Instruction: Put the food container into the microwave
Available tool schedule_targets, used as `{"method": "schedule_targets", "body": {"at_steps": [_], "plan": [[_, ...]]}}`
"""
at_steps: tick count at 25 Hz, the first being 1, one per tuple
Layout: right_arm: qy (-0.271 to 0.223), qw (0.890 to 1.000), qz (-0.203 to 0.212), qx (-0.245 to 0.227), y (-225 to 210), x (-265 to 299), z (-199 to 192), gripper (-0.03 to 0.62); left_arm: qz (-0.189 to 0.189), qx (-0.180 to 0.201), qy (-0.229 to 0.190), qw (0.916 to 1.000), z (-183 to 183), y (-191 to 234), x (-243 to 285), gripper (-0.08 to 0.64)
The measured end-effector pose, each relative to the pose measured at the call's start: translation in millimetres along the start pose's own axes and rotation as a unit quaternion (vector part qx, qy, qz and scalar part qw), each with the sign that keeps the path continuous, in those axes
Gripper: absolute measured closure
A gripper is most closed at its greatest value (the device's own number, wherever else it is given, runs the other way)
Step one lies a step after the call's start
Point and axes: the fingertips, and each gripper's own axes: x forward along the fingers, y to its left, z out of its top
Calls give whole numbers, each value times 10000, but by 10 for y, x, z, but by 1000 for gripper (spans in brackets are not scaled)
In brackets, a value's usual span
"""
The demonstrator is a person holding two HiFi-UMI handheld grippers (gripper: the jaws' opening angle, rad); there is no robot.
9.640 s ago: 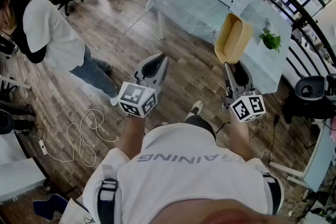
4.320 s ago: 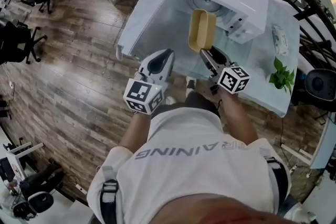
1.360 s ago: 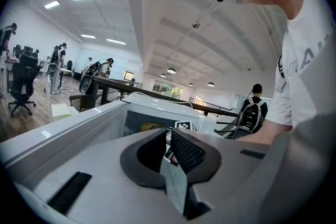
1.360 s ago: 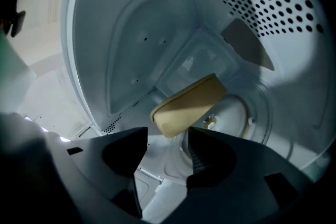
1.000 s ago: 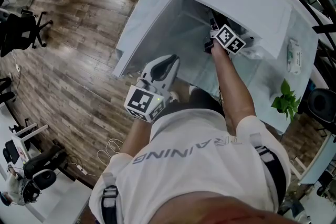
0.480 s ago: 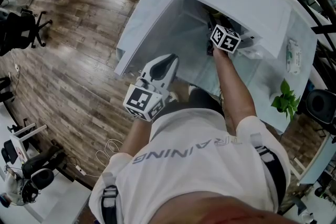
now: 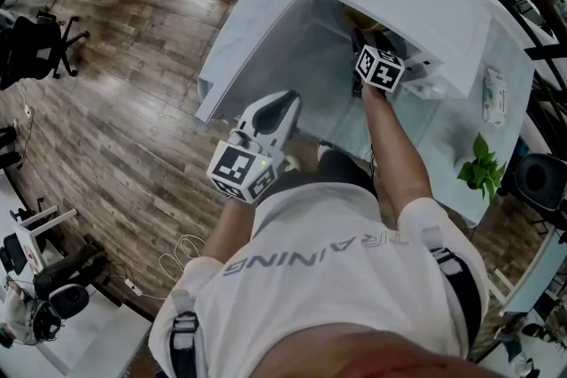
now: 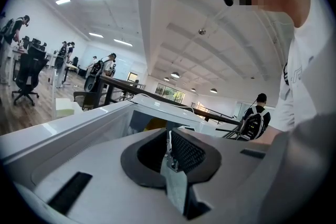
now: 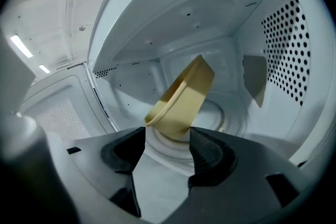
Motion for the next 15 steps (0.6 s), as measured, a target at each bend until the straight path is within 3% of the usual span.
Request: {"method": "schedule_targets", "body": {"at_steps": [4,15], "plan": [[1,10000,-47,-43,-3,-35,4,302,-40,-9,10,10000,9,-8,-30,508],[-140,9997,-24,-189,93,-310,30,317,-175,37,-58,9998,51,-88,-110,508]]}}
